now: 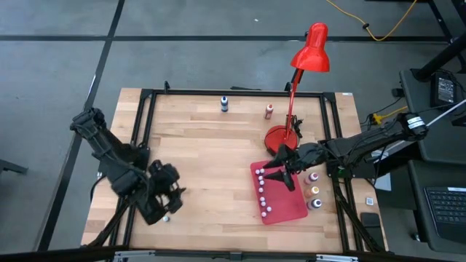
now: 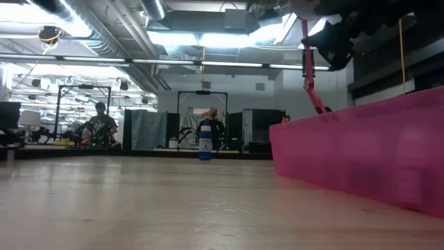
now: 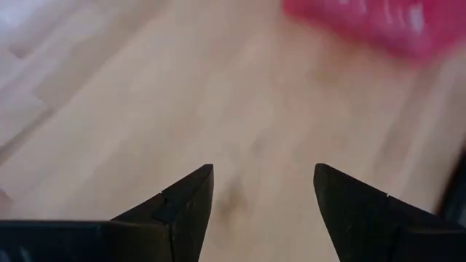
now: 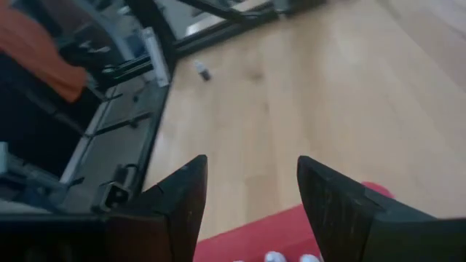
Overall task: Pick & Place food coloring
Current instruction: Put the small purple food coloring bottle into the red bin
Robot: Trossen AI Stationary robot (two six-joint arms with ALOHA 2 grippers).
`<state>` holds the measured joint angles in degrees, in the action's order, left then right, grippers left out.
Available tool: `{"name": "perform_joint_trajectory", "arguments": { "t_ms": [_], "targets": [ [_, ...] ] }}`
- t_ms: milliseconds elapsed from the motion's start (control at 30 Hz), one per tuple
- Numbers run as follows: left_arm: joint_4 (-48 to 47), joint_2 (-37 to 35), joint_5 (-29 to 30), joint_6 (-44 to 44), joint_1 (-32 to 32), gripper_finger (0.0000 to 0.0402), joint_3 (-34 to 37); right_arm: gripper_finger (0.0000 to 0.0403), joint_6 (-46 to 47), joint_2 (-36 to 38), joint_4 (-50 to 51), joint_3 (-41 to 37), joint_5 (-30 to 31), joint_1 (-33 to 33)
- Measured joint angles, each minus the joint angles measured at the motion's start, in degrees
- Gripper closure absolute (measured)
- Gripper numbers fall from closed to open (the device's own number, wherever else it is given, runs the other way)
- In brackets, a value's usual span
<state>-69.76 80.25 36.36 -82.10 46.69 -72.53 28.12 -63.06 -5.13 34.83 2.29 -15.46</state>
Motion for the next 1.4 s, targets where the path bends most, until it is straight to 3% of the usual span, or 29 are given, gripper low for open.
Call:
{"name": "perform_joint_trajectory", "arguments": {
  "t_ms": [167,300,433,567,733,967,1200,1400],
  "targets": [
    [-3.07,0.00,-7.19,10.76,4.57,0.0171,0.00,0.0189,-1.38,0.00,-1.26,0.46,-1.52,0.00],
    [-3.47,0.00,-7.91,28.78,7.03,0.0171,0.00,0.0189,-3.20,0.00,-1.41,0.46,-1.52,0.00],
    [-5.26,0.00,-12.99,41.22,7.26,0.0171,0.02,0.0189,-4.89,-0.05,-1.50,0.47,-0.66,0.00],
    [-4.35,-1.59,-10.77,50.82,9.39,0.0171,1.18,0.0189,-6.36,-0.05,-1.29,0.46,-0.57,0.00],
    [8.74,-11.31,-9.49,59.15,11.76,0.0171,12.65,0.0189,-5.98,-0.07,-0.78,0.46,-0.45,0.04],
    [30.39,-24.23,-14.90,69.91,13.19,0.0171,32.45,0.0189,-2.70,-0.26,0.00,0.47,1.16,0.02],
    [44.81,-25.98,-22.13,78.87,13.21,0.0171,47.50,0.0189,-2.44,-0.31,0.20,0.48,6.14,0.02],
    [57.36,-25.97,-27.04,85.48,10.78,0.0172,55.64,0.0189,-1.18,-0.31,0.55,0.47,7.32,0.00]
  ]
}}
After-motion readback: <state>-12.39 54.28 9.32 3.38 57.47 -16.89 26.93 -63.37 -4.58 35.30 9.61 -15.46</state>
